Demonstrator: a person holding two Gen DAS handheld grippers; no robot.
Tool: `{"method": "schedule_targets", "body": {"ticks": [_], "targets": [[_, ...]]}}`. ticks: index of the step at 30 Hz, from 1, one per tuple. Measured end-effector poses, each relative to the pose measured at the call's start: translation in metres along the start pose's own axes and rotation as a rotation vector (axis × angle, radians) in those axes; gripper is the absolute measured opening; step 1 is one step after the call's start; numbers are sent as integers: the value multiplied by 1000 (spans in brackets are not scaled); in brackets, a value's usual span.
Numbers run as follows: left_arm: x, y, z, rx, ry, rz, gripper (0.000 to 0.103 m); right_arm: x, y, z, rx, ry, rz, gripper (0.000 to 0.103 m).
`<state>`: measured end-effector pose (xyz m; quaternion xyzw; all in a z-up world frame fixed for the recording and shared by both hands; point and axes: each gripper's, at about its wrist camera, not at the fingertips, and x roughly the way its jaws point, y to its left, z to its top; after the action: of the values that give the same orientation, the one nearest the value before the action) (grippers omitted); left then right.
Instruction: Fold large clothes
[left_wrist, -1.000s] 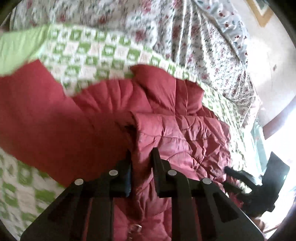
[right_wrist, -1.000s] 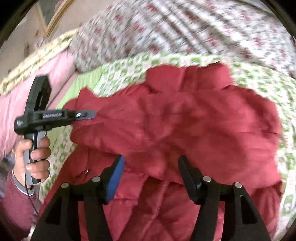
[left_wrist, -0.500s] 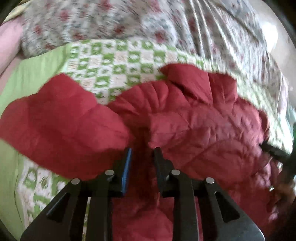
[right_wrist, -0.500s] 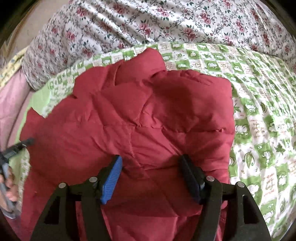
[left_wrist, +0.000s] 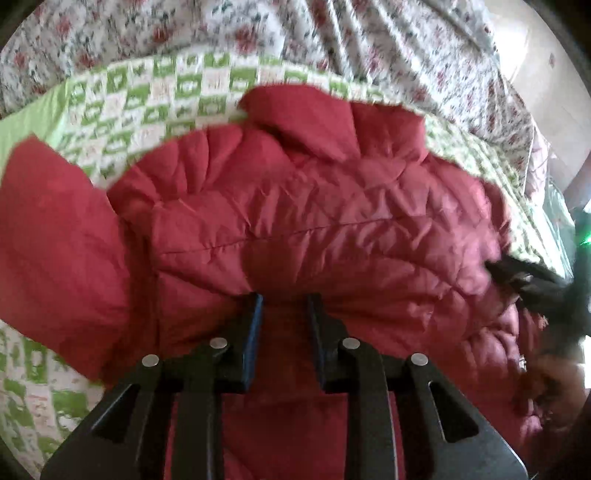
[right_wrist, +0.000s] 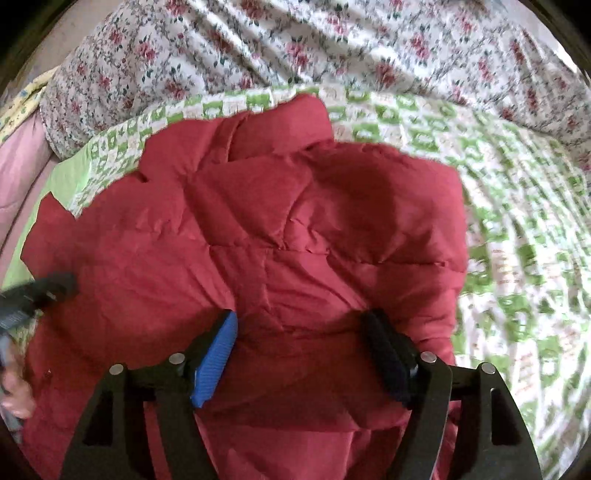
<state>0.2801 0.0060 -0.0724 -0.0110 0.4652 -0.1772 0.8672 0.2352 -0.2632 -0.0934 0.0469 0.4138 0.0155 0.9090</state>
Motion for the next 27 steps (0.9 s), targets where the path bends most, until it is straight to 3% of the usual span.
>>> {"method": "schedule_targets", "body": {"ticks": [4, 6, 8, 11, 23, 27], "targets": [[-2, 1, -4, -11, 5, -10, 22, -29, 36, 8, -65, -91, 66, 75], [-1, 0, -3, -13, 13, -4, 22, -22, 54, 11, -102, -65, 92, 74], [2, 1, -2, -17, 18, -4, 22, -3, 66, 11, -131, -17, 61, 74], [8, 6, -3, -31, 25, -20, 22, 36, 61, 3, -115, 85, 47, 75], [10, 10, -4, -54, 23, -38, 22, 47, 55, -2, -110, 69, 59, 76], [-11, 16, -9, -112, -5, -90, 25, 46, 55, 0, -106, 71, 66, 76]]}}
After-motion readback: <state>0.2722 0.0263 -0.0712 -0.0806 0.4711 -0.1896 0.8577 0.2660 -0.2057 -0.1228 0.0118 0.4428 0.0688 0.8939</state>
